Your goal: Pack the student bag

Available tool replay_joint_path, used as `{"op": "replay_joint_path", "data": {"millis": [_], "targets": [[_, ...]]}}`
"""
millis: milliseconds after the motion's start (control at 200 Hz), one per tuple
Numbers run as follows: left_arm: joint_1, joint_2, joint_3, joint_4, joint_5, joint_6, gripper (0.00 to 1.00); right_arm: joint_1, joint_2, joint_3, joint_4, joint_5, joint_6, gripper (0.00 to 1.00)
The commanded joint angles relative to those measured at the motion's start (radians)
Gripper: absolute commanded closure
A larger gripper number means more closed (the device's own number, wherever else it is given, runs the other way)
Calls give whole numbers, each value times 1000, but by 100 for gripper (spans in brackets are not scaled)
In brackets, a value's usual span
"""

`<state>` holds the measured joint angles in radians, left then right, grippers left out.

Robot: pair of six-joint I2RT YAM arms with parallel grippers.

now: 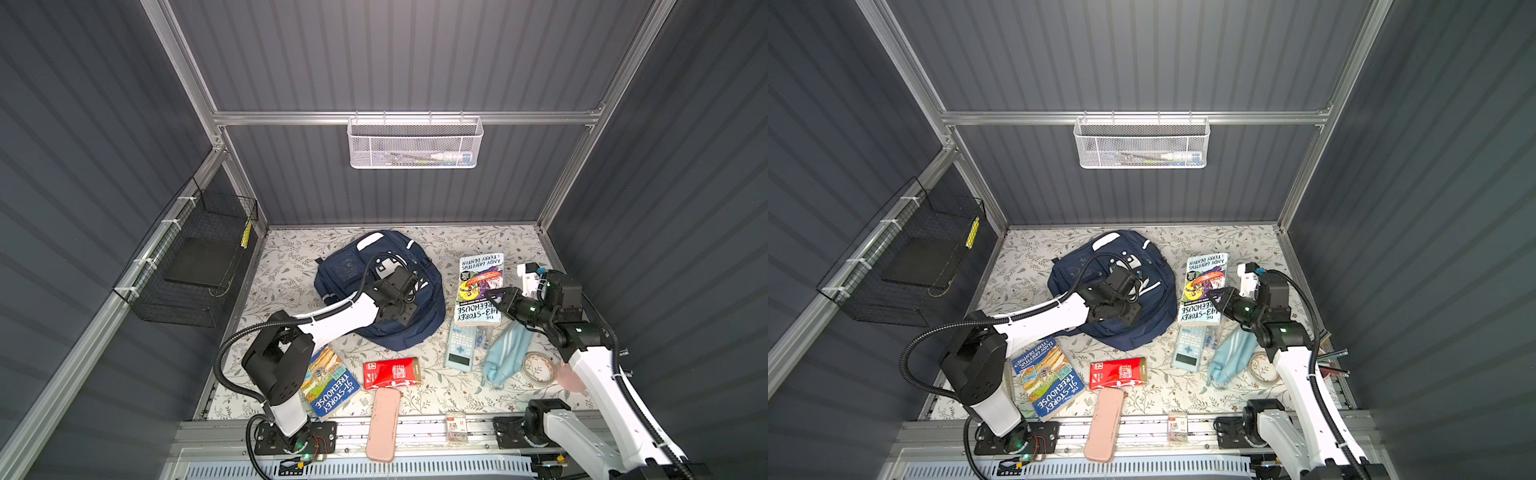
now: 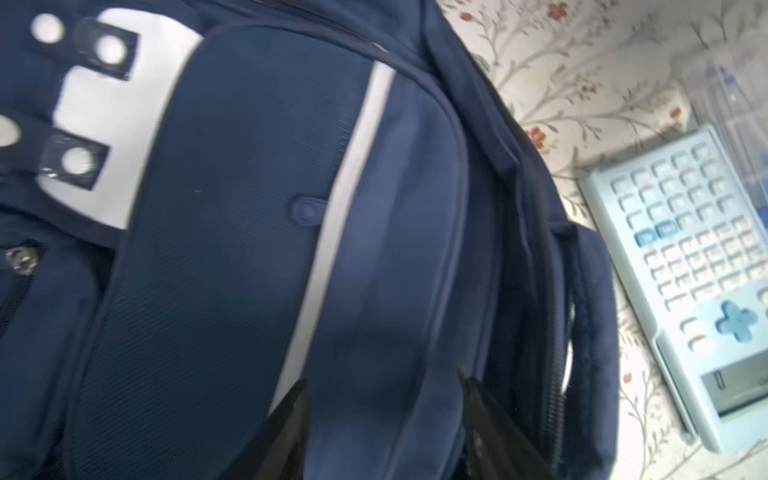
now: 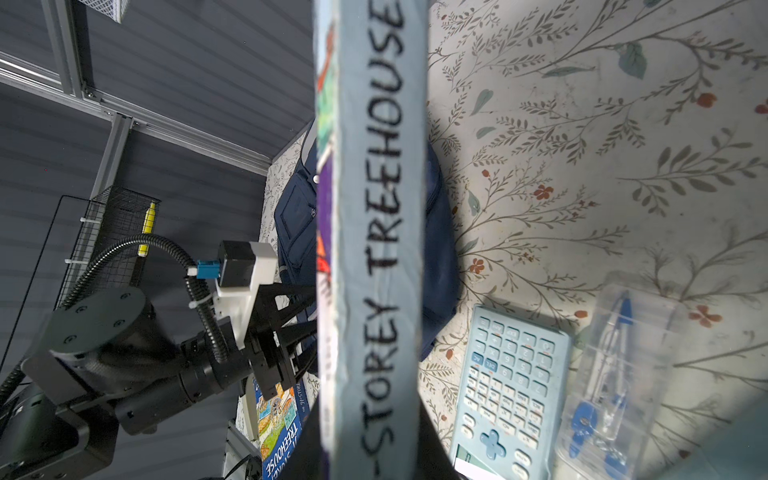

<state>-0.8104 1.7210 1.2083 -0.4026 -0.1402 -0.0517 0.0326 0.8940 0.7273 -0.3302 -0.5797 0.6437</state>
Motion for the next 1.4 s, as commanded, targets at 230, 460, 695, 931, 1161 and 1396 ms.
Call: {"op": "replay_joint_path", "data": {"millis": [230, 460, 695, 931, 1161, 1396], "targets": [[-10, 135, 24, 23, -183, 66, 38, 4, 0, -12, 67, -17, -5, 100], [-10, 172, 65, 27, -90, 44, 37, 4, 14, -35, 83, -4, -6, 100], [23, 73, 236, -86, -89, 6, 100, 37, 57, -72, 184, -21, 70, 100], [153, -42, 346, -126, 51, -65, 100, 215, 152, -78, 394, 18, 228, 100], [174, -16, 422, -151, 174, -109, 100, 333, 219, -113, 568, 77, 371, 100], [183, -14, 500, -163, 271, -167, 100, 406, 494, -61, 824, 97, 438, 100]]}}
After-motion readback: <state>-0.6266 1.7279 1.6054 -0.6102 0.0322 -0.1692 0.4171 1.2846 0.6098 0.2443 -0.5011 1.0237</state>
